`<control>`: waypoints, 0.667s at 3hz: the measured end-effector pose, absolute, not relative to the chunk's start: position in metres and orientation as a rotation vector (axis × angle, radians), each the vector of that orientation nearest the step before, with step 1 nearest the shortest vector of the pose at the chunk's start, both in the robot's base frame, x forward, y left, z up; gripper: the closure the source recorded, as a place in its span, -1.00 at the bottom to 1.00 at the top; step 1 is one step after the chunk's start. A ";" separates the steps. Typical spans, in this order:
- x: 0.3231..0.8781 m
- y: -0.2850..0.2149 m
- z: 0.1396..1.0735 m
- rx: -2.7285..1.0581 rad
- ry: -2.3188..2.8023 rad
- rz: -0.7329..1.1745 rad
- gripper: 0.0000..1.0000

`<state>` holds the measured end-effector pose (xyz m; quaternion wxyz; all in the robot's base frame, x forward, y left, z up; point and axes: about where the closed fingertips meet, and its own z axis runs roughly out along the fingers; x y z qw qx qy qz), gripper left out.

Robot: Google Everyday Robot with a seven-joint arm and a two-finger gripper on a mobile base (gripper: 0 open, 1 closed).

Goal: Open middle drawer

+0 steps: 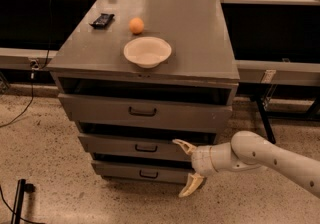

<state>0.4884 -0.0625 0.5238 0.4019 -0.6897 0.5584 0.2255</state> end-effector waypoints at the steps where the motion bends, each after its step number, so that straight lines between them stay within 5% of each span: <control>1: 0.496 -0.066 0.508 -1.771 1.454 0.551 -1.00; 2: 0.512 -0.075 0.487 -1.822 1.543 0.487 -1.00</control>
Offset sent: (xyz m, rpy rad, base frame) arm 0.0455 -0.0306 -0.0613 -0.2772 0.0530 -0.0942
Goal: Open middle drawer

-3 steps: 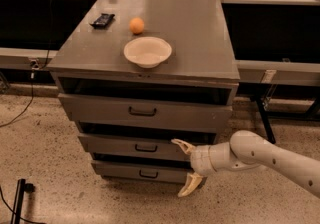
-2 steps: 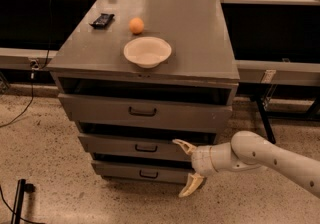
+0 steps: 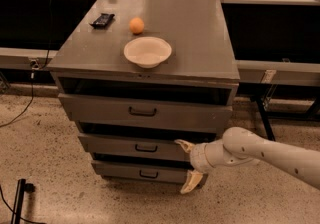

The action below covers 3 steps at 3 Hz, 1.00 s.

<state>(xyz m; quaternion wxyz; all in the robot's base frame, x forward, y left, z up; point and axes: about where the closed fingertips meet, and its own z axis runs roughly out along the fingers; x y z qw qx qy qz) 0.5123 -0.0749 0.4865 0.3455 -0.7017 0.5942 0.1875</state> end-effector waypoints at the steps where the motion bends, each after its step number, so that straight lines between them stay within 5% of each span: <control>1: 0.523 -0.090 0.470 -1.822 1.603 0.437 -1.00; 3: 0.550 -0.108 0.471 -1.876 1.639 0.234 -1.00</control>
Offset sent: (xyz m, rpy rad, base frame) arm 0.0404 -0.0424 -0.0111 -0.1705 -0.1179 -0.1076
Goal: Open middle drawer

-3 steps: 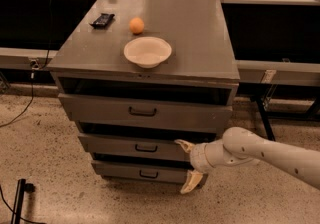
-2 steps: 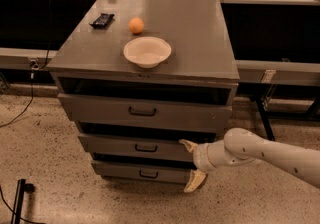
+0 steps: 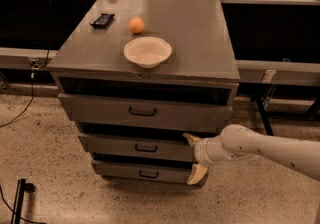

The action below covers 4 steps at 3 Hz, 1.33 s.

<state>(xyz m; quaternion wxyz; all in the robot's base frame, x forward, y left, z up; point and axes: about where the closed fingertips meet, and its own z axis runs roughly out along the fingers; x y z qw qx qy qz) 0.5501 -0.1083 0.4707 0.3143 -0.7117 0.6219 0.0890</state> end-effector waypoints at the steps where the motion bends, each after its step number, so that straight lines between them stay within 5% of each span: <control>1: 0.565 -0.121 0.465 -1.899 1.658 0.172 -1.00; 3: 0.577 -0.153 0.438 -1.847 1.702 0.145 -1.00; 4: 0.576 -0.157 0.427 -1.838 1.718 0.159 -0.64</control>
Offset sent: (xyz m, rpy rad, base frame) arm 0.0365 -0.0620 -0.0375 -0.0572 -0.0375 -0.0890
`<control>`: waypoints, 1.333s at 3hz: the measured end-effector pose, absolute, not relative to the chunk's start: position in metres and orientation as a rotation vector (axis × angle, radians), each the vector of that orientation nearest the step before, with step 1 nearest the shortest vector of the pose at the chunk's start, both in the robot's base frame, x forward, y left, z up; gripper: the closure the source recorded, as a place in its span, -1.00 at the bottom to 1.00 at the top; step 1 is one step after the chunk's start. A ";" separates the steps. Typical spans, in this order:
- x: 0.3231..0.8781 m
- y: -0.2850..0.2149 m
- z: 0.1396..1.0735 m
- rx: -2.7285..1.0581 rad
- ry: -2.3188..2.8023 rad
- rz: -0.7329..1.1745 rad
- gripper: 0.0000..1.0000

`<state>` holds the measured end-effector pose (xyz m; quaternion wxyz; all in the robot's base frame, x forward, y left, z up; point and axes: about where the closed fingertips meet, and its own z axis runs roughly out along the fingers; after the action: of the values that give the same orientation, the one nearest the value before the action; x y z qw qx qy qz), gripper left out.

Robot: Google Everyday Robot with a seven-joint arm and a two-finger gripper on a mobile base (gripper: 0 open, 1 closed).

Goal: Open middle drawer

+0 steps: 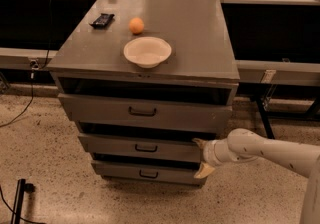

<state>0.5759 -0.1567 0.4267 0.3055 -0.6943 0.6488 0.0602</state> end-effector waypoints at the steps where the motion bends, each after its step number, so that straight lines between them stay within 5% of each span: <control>1: 0.574 -0.153 0.421 -1.853 1.734 0.171 -0.22; 4: 0.560 -0.136 0.426 -1.848 1.733 0.250 -0.16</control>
Offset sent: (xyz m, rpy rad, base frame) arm -0.0181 0.0262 0.0024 0.0385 0.0756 0.0198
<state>0.5601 -0.1361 0.4260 0.2936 -0.6939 0.6508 0.0937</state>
